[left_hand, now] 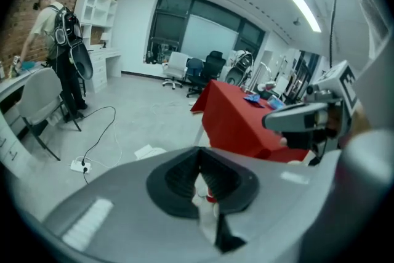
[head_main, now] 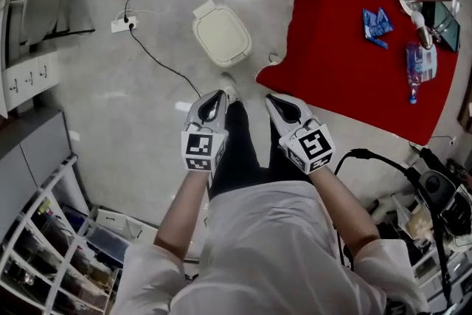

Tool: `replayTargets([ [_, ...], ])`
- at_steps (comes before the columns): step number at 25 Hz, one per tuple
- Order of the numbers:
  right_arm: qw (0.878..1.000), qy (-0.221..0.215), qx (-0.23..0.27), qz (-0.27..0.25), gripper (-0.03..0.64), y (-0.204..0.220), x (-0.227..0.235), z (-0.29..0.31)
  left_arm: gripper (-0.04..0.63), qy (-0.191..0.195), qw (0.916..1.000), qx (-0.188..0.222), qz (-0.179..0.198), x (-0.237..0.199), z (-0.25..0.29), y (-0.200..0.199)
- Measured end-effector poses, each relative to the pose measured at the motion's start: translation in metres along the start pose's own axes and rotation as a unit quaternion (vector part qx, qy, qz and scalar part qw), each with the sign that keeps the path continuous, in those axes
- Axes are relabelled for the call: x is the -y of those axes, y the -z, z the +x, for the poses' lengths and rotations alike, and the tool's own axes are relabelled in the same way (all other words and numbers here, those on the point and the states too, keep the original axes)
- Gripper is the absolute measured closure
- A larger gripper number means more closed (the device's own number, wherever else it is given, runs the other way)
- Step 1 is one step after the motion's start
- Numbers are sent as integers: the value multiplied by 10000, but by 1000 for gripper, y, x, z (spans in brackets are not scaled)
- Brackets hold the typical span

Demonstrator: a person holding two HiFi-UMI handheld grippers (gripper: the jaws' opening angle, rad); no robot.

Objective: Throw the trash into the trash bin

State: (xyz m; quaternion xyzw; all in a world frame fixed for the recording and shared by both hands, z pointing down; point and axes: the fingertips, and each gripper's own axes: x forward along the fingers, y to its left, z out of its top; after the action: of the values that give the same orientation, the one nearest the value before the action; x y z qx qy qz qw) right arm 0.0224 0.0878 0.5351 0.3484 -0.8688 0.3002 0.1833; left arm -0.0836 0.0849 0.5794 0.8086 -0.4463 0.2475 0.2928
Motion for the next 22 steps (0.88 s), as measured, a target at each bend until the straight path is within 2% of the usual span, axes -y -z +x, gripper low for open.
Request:
replayTargets([
  [7,9995,173,-154,213,615,41,16,85,592,-57,9997,-134,-196,-54,43,41],
  [14,9984,270,-364,324,615,89,42,174,592,-249,9978,-414,-464,-103,86,105],
  [22,9950,301,-919,262,615,172,75,232,592,-370,9951,-480,-785,-140,126,160],
])
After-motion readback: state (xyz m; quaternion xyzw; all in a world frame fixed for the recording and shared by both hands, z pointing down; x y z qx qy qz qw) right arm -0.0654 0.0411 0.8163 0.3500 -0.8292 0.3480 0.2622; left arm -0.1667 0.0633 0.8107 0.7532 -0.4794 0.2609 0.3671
